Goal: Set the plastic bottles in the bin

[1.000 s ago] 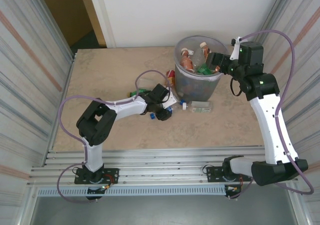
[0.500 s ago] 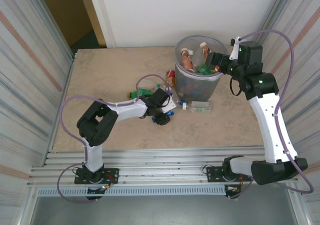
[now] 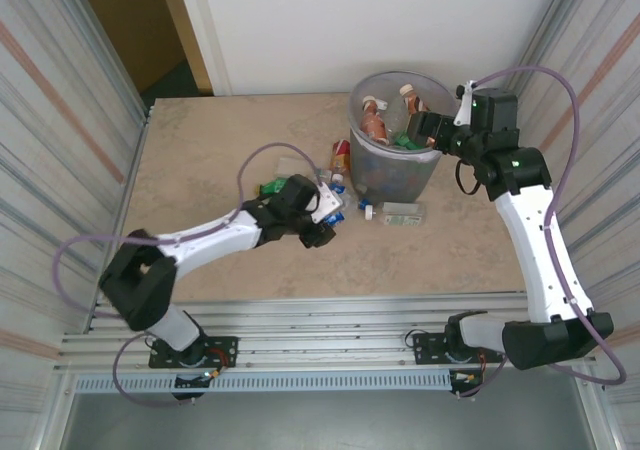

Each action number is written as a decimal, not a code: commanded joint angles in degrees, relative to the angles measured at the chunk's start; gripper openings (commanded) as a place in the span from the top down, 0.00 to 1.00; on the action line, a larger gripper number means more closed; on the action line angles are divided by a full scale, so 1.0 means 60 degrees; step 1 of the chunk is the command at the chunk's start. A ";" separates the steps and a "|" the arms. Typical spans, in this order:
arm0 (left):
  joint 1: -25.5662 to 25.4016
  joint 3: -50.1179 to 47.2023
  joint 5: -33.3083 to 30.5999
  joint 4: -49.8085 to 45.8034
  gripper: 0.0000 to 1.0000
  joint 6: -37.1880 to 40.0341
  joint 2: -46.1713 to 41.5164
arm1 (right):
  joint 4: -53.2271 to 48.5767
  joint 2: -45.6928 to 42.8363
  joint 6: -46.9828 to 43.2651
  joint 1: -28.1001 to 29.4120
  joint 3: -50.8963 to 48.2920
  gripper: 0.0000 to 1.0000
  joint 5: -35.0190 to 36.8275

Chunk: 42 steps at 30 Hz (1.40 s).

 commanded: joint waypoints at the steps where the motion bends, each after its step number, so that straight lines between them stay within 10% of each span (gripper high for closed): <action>1: 0.0036 -0.0482 -0.0139 0.0817 0.59 -0.0949 -0.1234 | 0.0177 -0.0401 0.0441 0.0281 -0.0310 0.02 -0.0390; 16: 0.0843 -0.0462 0.0397 0.3282 0.59 -0.2804 -0.2939 | 0.3263 0.0063 0.1135 0.2524 -0.1308 0.02 -0.4343; 24: 0.1061 -0.0194 0.1330 0.4186 0.58 -0.3290 -0.2621 | 0.3533 0.0869 0.0807 0.3362 -0.0970 0.00 -0.4578; 38: 0.1066 -0.0203 0.1915 0.4400 0.56 -0.3197 -0.2561 | 0.4192 0.2328 0.1408 0.3766 -0.0273 0.36 -0.4720; 42: 0.1075 -0.0295 0.1727 0.4410 0.40 -0.3085 -0.2764 | 0.4055 0.2218 0.1441 0.3733 -0.0163 0.51 -0.4192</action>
